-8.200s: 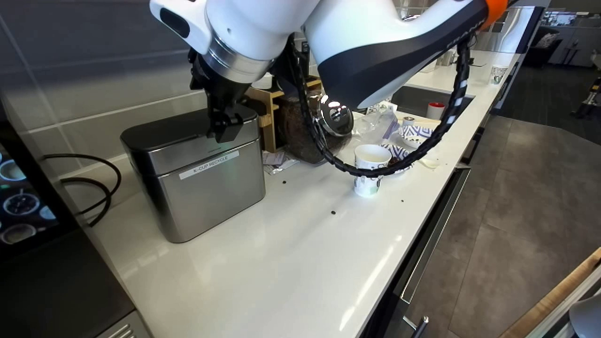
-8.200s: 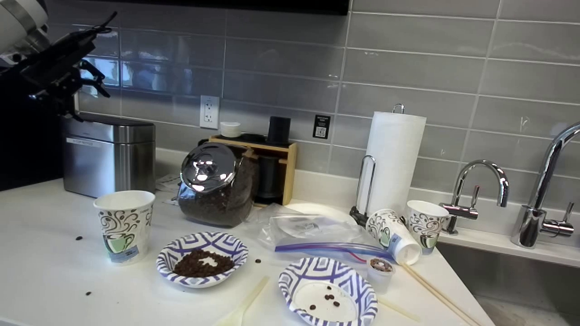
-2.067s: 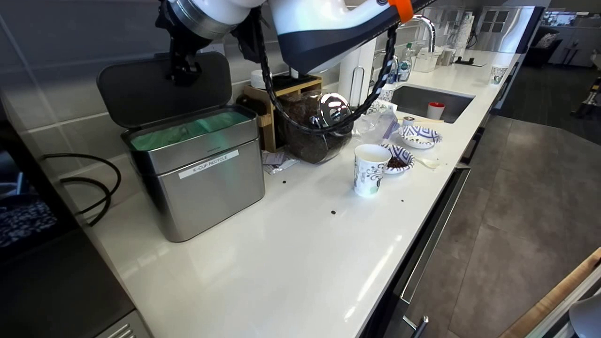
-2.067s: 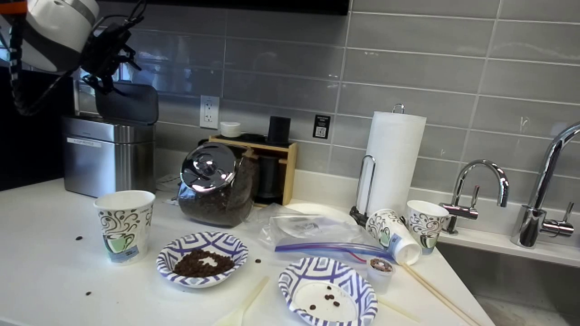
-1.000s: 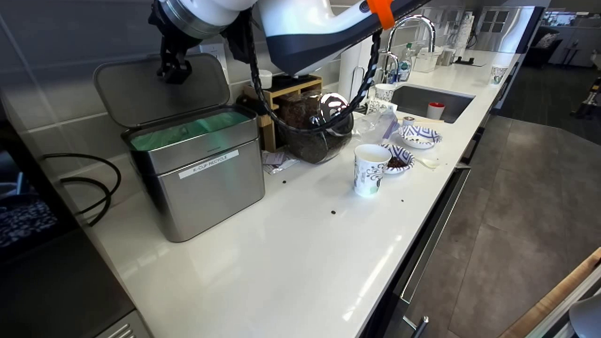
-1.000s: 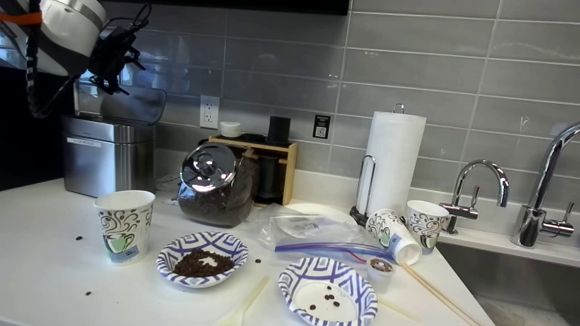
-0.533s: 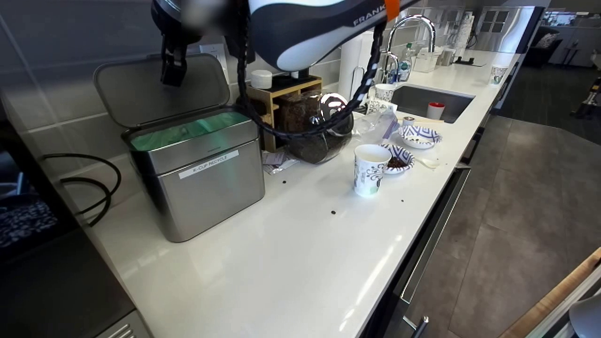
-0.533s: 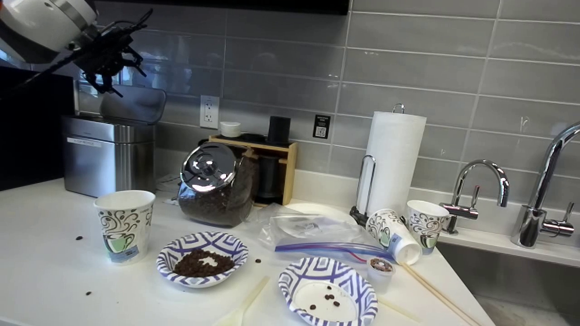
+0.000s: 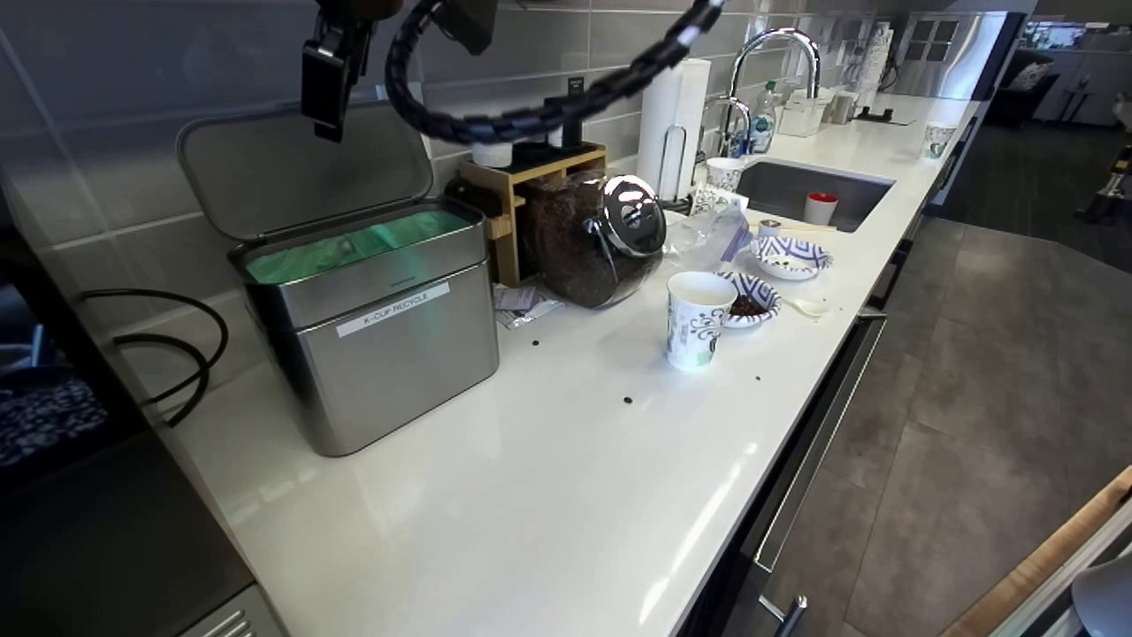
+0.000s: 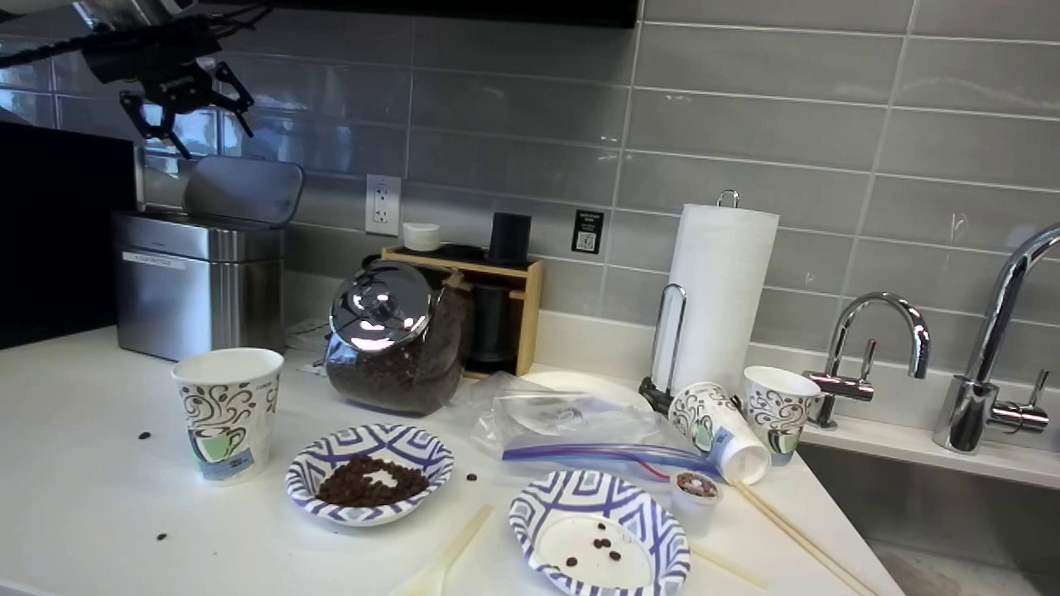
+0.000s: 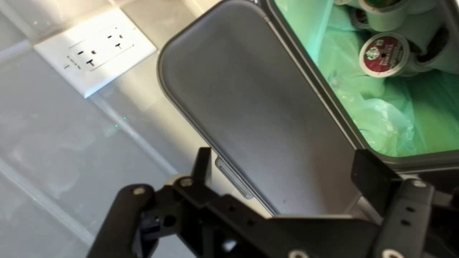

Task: Open the lid on the bin

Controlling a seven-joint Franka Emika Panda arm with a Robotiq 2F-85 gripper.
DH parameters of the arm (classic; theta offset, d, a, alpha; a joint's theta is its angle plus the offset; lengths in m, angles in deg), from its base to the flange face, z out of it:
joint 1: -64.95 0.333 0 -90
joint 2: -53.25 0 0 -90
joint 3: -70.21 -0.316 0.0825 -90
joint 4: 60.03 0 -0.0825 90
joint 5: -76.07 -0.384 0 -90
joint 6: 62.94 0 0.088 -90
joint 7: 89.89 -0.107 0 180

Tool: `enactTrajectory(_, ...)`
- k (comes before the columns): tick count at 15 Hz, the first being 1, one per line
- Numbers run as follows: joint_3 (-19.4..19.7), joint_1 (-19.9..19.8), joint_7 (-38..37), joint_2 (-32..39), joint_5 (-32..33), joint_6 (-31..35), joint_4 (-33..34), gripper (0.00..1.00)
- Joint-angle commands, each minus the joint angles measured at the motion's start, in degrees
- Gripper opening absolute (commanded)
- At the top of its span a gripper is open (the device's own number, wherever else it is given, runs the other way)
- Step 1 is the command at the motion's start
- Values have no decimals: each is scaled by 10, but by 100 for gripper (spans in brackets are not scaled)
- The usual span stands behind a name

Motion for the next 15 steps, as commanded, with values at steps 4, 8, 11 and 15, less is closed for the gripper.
enactTrajectory(4,8,7,-6,-54,-180,-73,-42,100)
enactTrajectory(8,5,8,-34,-83,-235,-85,-82,100)
enactTrajectory(11,3,9,-56,-105,-256,-76,-119,100)
enactTrajectory(15,5,12,-111,-147,-246,-70,-173,100)
